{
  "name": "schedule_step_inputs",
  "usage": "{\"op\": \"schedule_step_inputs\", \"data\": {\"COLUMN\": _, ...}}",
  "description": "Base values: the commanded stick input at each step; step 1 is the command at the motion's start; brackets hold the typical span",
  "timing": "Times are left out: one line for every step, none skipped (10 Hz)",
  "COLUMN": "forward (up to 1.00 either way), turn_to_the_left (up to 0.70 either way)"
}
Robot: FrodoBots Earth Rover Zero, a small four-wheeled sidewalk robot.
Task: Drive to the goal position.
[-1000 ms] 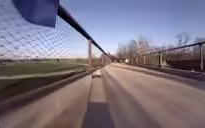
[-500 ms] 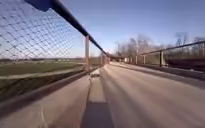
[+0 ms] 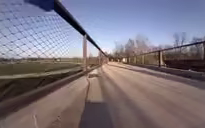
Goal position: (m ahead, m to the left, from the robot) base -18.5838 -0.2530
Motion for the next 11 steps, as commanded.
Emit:
{"op": "schedule_step_inputs", "data": {"forward": 0.00, "turn_to_the_left": -0.70}}
{"op": "schedule_step_inputs", "data": {"forward": 0.00, "turn_to_the_left": -0.70}}
{"op": "schedule_step_inputs", "data": {"forward": 0.00, "turn_to_the_left": -0.70}}
{"op": "schedule_step_inputs", "data": {"forward": 0.00, "turn_to_the_left": -0.70}}
{"op": "schedule_step_inputs", "data": {"forward": 0.00, "turn_to_the_left": -0.70}}
{"op": "schedule_step_inputs", "data": {"forward": 0.00, "turn_to_the_left": -0.70}}
{"op": "schedule_step_inputs", "data": {"forward": 0.00, "turn_to_the_left": -0.70}}
{"op": "schedule_step_inputs", "data": {"forward": 0.00, "turn_to_the_left": -0.70}}
{"op": "schedule_step_inputs", "data": {"forward": 0.00, "turn_to_the_left": -0.70}}
{"op": "schedule_step_inputs", "data": {"forward": 0.00, "turn_to_the_left": -0.63}}
{"op": "schedule_step_inputs", "data": {"forward": 0.00, "turn_to_the_left": -0.51}}
